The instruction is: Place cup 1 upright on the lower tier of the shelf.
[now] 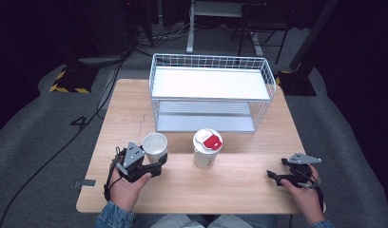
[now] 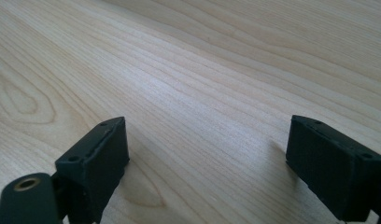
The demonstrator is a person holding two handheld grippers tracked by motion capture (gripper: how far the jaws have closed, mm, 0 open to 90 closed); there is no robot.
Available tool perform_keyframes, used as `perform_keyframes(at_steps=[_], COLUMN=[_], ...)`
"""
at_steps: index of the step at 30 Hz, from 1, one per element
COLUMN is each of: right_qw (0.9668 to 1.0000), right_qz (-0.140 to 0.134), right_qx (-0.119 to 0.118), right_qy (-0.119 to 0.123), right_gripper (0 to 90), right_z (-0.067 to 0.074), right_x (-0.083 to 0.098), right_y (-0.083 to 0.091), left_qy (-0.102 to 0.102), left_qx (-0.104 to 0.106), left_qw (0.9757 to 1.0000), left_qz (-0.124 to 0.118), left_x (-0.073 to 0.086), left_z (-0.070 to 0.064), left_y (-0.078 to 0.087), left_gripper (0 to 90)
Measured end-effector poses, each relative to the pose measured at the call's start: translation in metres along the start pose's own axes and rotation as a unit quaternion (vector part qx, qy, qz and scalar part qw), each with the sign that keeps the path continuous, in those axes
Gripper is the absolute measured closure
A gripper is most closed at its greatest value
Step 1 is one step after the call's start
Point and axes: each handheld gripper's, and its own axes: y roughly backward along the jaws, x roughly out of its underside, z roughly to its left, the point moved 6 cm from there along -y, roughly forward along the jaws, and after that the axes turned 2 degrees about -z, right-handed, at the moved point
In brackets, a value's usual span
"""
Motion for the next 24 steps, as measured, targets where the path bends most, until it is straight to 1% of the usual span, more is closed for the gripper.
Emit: perform_keyframes(at_steps=[2, 3, 5, 8, 9, 10, 17, 21, 23, 24], right_qw=[1.0000, 1.0000, 1.0000, 1.0000, 1.0000, 1.0000, 1.0000, 1.0000, 1.0000, 1.0000], right_qz=[0.000, 0.000, 0.000, 0.000, 0.000, 0.000, 0.000, 0.000, 0.000, 0.000], right_qx=[-0.001, 0.000, -0.001, 0.000, 0.000, -0.001, -0.001, -0.001, -0.001, -0.001], right_qy=[0.000, 0.000, 0.000, 0.000, 0.000, -0.001, -0.001, -0.001, -0.001, -0.001], right_gripper=[13.2, 13.2, 13.2, 13.2, 13.2, 12.7, 12.7, 12.6, 12.6, 12.6], right_z=[0.000, 0.000, 0.000, 0.000, 0.000, 0.000, 0.000, 0.000, 0.000, 0.000], right_x=[0.000, 0.000, 0.000, 0.000, 0.000, 0.000, 0.000, 0.000, 0.000, 0.000], right_y=[0.000, 0.000, 0.000, 0.000, 0.000, 0.000, 0.000, 0.000, 0.000, 0.000], left_qy=[-0.004, -0.003, -0.006, -0.004, -0.004, -0.001, -0.001, -0.005, -0.010, -0.018], left_qx=[0.000, 0.004, 0.006, 0.011, 0.011, 0.013, 0.015, 0.017, 0.018, 0.018], left_qw=[1.0000, 1.0000, 1.0000, 0.9999, 0.9999, 0.9999, 0.9998, 0.9997, 0.9997, 0.9996], left_qz=[-0.001, -0.003, -0.003, -0.005, -0.005, -0.006, -0.010, -0.014, -0.016, -0.014], left_x=[-0.004, -0.008, -0.010, -0.016, -0.016, -0.018, -0.026, -0.031, -0.034, -0.035], left_z=[0.000, -0.001, 0.000, 0.001, 0.001, 0.002, 0.005, 0.007, 0.008, 0.009], left_y=[-0.002, -0.005, -0.007, -0.015, -0.015, -0.019, -0.030, -0.036, -0.040, -0.042], left_gripper=[21.7, 21.6, 21.6, 21.7, 21.6, 21.7, 21.7, 21.7, 21.6, 21.7])
